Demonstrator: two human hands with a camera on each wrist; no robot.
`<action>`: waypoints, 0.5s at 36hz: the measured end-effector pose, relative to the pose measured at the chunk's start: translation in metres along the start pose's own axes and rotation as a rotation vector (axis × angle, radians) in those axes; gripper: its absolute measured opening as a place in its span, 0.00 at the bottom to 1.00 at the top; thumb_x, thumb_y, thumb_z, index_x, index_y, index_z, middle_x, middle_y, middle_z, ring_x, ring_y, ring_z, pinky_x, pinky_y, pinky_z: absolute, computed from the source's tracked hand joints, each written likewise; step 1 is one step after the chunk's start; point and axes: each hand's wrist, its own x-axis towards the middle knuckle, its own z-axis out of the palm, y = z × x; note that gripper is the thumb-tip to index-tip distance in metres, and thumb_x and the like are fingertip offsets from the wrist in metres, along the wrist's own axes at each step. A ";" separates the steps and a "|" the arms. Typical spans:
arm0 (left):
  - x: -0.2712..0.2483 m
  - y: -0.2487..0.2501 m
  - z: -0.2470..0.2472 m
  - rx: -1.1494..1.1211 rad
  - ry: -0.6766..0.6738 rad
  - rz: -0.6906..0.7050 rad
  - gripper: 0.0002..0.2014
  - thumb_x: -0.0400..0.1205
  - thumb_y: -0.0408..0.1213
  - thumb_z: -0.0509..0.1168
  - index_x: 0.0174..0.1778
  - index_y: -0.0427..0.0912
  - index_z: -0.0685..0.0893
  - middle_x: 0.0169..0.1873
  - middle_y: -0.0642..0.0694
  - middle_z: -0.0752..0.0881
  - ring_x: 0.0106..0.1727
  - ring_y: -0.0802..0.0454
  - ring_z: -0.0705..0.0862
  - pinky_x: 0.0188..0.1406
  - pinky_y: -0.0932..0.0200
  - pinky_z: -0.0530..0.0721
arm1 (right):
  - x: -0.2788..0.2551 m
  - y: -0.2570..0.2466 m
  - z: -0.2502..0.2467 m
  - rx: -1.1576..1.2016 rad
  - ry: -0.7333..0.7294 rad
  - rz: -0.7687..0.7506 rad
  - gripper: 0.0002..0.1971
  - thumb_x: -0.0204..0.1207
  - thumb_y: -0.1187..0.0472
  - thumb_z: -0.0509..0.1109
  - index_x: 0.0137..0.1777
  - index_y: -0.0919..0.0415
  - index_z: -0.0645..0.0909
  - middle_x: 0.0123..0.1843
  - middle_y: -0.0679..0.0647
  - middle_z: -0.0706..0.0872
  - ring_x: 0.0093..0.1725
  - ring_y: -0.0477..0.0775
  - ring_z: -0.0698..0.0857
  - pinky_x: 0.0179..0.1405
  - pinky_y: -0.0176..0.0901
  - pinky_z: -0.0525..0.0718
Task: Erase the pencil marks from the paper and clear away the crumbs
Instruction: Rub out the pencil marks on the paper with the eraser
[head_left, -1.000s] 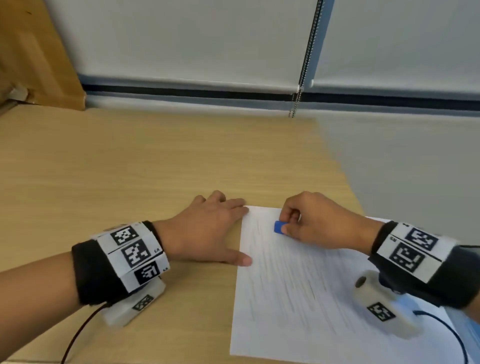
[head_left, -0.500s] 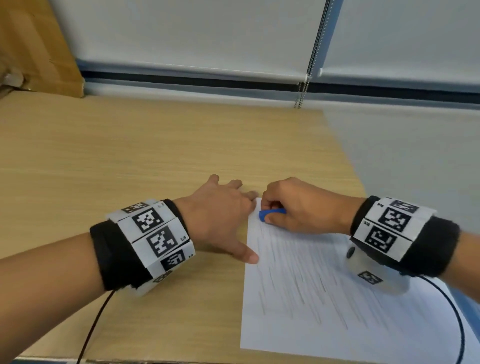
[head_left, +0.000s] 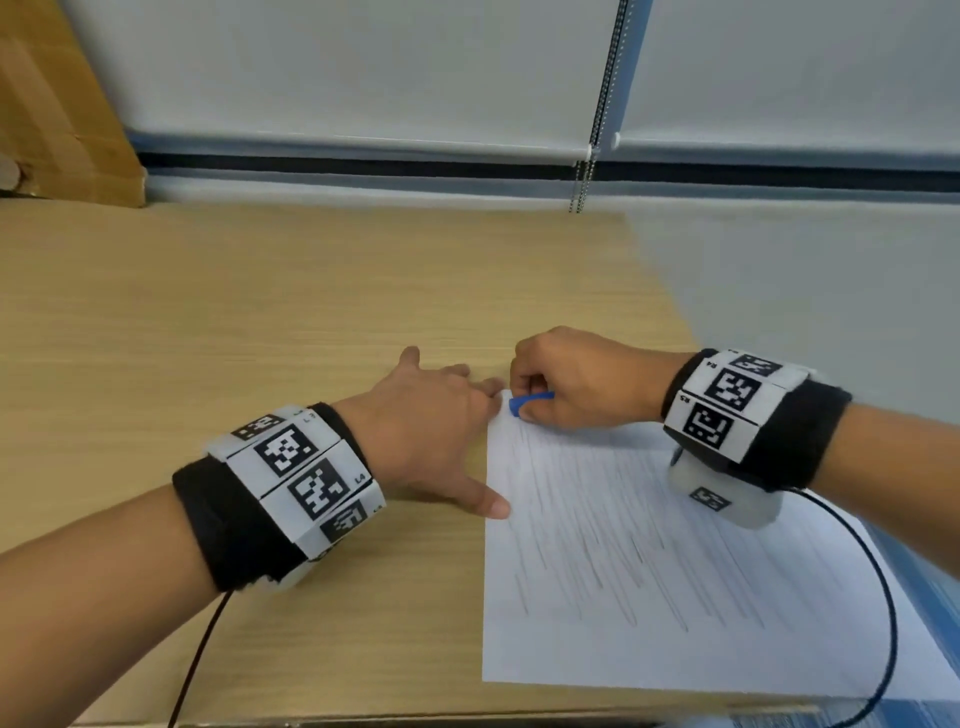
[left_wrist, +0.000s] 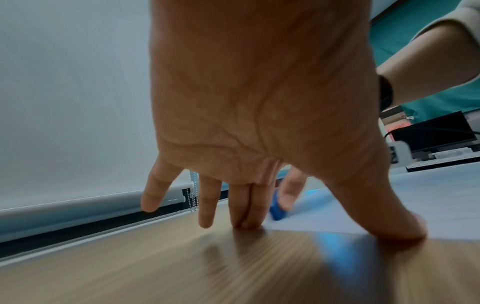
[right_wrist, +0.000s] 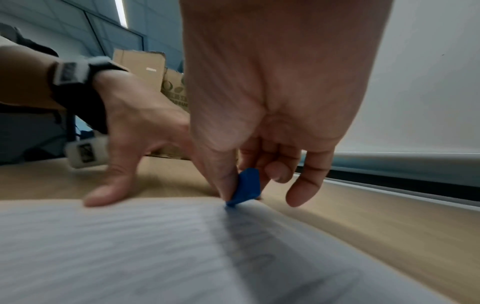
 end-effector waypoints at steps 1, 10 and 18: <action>0.000 0.000 0.000 -0.005 0.000 0.001 0.54 0.68 0.80 0.56 0.84 0.48 0.58 0.85 0.56 0.53 0.84 0.48 0.57 0.79 0.29 0.51 | -0.002 -0.003 0.002 0.015 -0.027 -0.024 0.06 0.74 0.59 0.70 0.43 0.62 0.84 0.41 0.56 0.87 0.39 0.55 0.83 0.39 0.50 0.83; -0.003 0.000 -0.002 -0.007 -0.048 0.002 0.59 0.66 0.80 0.58 0.86 0.46 0.51 0.85 0.56 0.47 0.83 0.48 0.61 0.75 0.23 0.56 | 0.004 0.001 -0.003 0.018 -0.021 0.016 0.06 0.74 0.59 0.72 0.38 0.60 0.83 0.39 0.56 0.87 0.35 0.52 0.82 0.31 0.39 0.78; -0.001 0.003 -0.006 0.018 -0.083 -0.016 0.60 0.66 0.79 0.59 0.86 0.44 0.49 0.86 0.54 0.47 0.83 0.48 0.60 0.75 0.21 0.53 | 0.000 0.004 -0.009 0.101 -0.081 0.038 0.07 0.74 0.59 0.72 0.42 0.63 0.86 0.39 0.59 0.88 0.34 0.53 0.81 0.34 0.40 0.78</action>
